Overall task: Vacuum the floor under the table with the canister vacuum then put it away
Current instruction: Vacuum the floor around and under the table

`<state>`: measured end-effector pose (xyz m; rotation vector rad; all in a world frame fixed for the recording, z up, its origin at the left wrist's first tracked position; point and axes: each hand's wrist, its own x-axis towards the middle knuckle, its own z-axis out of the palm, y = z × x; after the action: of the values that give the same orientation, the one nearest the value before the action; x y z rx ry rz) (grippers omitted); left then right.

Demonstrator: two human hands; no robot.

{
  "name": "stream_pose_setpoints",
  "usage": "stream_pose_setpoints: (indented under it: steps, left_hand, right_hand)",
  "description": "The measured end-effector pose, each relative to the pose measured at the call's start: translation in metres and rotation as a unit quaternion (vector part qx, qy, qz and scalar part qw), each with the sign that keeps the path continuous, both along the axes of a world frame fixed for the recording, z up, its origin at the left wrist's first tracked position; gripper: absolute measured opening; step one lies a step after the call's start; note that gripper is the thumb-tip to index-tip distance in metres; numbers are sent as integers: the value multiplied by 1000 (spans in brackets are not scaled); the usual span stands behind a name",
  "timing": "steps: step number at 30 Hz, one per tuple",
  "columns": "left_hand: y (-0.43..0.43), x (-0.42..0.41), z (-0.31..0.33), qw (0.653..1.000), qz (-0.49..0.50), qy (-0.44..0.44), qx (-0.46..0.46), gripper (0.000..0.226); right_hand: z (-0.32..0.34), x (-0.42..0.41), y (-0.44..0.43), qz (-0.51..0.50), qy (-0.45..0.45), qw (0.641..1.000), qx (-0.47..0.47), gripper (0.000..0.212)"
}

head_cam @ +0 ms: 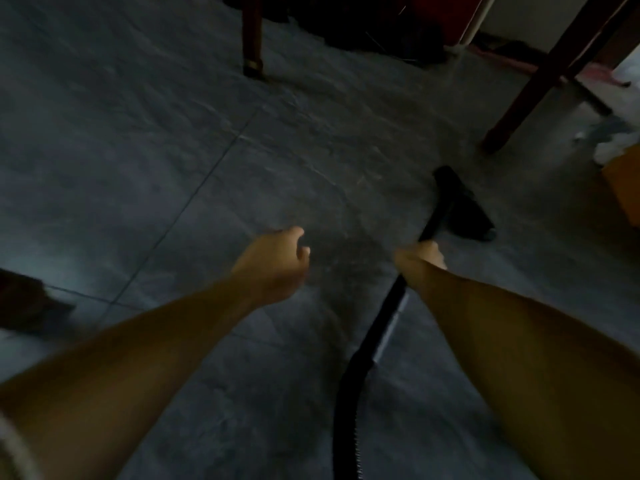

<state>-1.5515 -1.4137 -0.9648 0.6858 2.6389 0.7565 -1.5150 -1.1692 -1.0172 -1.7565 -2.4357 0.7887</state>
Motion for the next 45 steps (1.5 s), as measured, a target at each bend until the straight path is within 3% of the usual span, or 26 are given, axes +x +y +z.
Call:
stream_pose_setpoints:
  steps: [4,6,11,13,17,22,29,32,34,37,41,45]
  left_hand:
    - [-54,15,-3,998,-13,13,-65,37]
    - [-81,18,0,997,17,16,-77,40]
    - [-146,20,10,996,67,-9,-66,51]
    - [-166,16,17,994,81,-6,-76,50]
    - [-192,13,30,992,97,14,-78,44]
    - [-203,22,21,993,78,-3,-84,35]
    - [-198,21,17,991,118,-1,-70,47]
    - [-195,26,19,992,109,11,-58,37]
    - [-196,33,24,994,99,12,-46,34]
    - [-204,38,27,997,51,-9,-63,58]
    - [-206,54,10,992,49,32,-109,41]
    - [-187,58,15,993,66,0,-101,43]
  right_hand:
    - [10,-50,-126,155,29,987,-41,62]
    - [31,-75,-172,259,36,964,-48,51]
    - [72,-113,-241,431,-38,900,50,35]
    - [68,-113,-248,438,-67,894,68,35]
    - [61,-89,-223,358,-84,926,85,36]
    - [63,-77,-204,294,-80,953,14,37]
    - [41,-53,-304,421,-63,904,27,44]
    - [33,-15,-336,459,-85,884,23,47]
    - [30,4,-338,480,-94,872,28,60]
    - [39,-3,-298,455,-107,882,61,63]
    - [53,5,-254,399,-135,904,78,58]
    - [40,51,-290,400,-121,908,18,63]
